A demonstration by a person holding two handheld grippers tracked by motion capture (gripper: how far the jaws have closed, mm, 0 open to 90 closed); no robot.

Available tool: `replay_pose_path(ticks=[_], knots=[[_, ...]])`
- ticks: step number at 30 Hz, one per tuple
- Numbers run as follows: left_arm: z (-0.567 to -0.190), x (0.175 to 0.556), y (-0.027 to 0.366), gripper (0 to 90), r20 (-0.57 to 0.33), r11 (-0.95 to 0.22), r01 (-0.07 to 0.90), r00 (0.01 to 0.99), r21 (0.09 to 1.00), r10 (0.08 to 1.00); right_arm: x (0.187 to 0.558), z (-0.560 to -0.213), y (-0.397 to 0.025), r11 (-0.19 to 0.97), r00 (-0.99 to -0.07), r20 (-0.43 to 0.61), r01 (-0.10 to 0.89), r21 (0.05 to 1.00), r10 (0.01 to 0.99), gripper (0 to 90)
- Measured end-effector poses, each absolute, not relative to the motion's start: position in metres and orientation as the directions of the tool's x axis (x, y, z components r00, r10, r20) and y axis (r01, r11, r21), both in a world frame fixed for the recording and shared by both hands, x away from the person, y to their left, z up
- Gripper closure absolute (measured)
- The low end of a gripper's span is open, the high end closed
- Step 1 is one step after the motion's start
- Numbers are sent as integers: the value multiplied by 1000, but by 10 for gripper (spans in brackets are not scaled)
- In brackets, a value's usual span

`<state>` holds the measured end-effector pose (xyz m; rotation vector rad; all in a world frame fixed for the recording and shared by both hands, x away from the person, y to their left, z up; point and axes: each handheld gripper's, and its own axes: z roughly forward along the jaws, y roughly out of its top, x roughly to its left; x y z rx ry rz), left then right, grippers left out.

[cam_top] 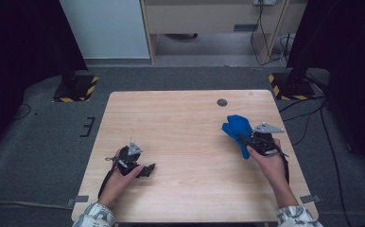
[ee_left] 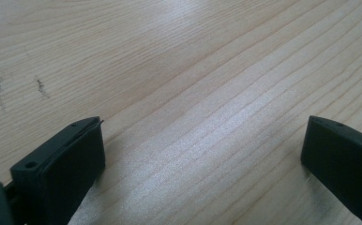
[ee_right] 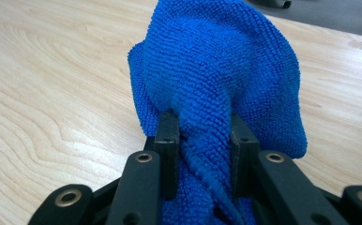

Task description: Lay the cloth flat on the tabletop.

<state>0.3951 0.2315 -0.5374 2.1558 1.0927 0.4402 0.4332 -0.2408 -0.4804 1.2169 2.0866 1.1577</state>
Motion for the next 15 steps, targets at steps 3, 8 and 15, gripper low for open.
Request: replay_pose_path(ticks=[3, 8, 15], knots=[[-537, 395, 232, 0, -2, -424, 579, 592, 697, 806, 430, -471, -240, 233, -499, 31, 457, 859, 866, 712], [-537, 395, 232, 0, -2, -423, 579, 592, 697, 806, 427, -460, -237, 223, -506, 29, 431, 874, 862, 712], [-537, 395, 232, 0, -2, -423, 579, 592, 697, 806, 424, -451, -236, 208, -497, 27, 412, 887, 867, 712]])
